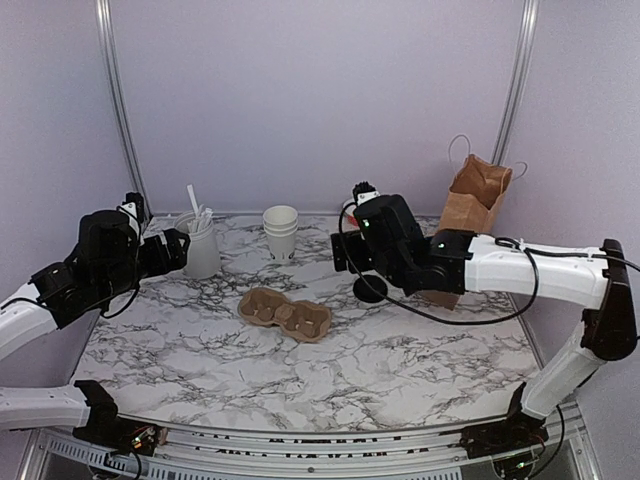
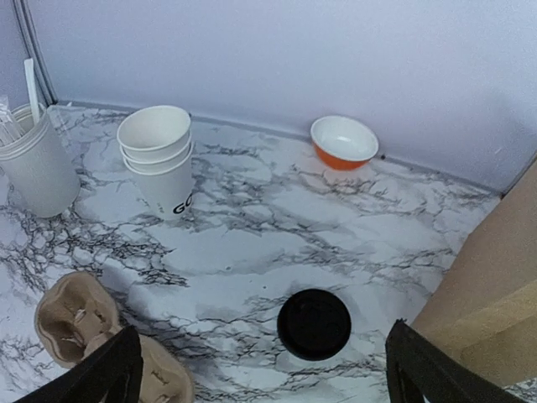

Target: Pack the takeout coffee

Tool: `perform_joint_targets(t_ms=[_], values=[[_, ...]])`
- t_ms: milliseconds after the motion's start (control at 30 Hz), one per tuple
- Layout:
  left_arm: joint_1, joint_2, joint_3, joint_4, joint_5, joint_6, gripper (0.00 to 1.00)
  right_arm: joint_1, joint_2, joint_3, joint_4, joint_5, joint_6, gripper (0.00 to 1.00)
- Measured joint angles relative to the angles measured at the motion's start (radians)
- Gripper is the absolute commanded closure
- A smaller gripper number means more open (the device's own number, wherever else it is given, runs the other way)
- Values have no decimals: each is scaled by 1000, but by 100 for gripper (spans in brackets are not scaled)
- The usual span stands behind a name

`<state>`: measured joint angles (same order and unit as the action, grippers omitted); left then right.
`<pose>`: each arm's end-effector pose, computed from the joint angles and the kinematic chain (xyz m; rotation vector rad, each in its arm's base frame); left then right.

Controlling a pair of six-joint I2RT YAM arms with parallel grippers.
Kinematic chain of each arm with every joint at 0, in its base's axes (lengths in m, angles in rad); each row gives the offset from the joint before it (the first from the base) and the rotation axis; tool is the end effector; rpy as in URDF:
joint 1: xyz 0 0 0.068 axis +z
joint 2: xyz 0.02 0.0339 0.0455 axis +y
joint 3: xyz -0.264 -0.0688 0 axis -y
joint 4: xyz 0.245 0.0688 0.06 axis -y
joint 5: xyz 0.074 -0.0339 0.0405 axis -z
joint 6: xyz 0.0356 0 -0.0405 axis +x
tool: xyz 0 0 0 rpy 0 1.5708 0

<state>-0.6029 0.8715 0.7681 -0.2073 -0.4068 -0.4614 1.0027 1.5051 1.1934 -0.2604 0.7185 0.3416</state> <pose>0.1740 -0.1027 0.3173 -0.1467 1.8647 -0.3556 0.2022 0.2732 0.3043 -0.2552 1.9753 0.0893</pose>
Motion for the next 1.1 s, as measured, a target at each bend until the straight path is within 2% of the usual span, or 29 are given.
perform_joint_targets(t_ms=[133,333,433,600,867,1100], values=[[0,0,0,-19,29,-17,1,-75,206,270,-18,-135,9,12],[0,-3,0,-29,86,-9,1,-156,576,807,-120,-280,50,25],[0,-3,0,-30,103,2,1,-190,706,969,-153,-355,86,31],[0,-13,-1,-31,123,15,1,-260,824,1034,-159,-442,137,38],[0,-24,-11,-31,154,25,1,-307,969,1098,-91,-522,165,40],[0,-24,-12,-31,164,33,1,-305,988,1104,-23,-546,196,40]])
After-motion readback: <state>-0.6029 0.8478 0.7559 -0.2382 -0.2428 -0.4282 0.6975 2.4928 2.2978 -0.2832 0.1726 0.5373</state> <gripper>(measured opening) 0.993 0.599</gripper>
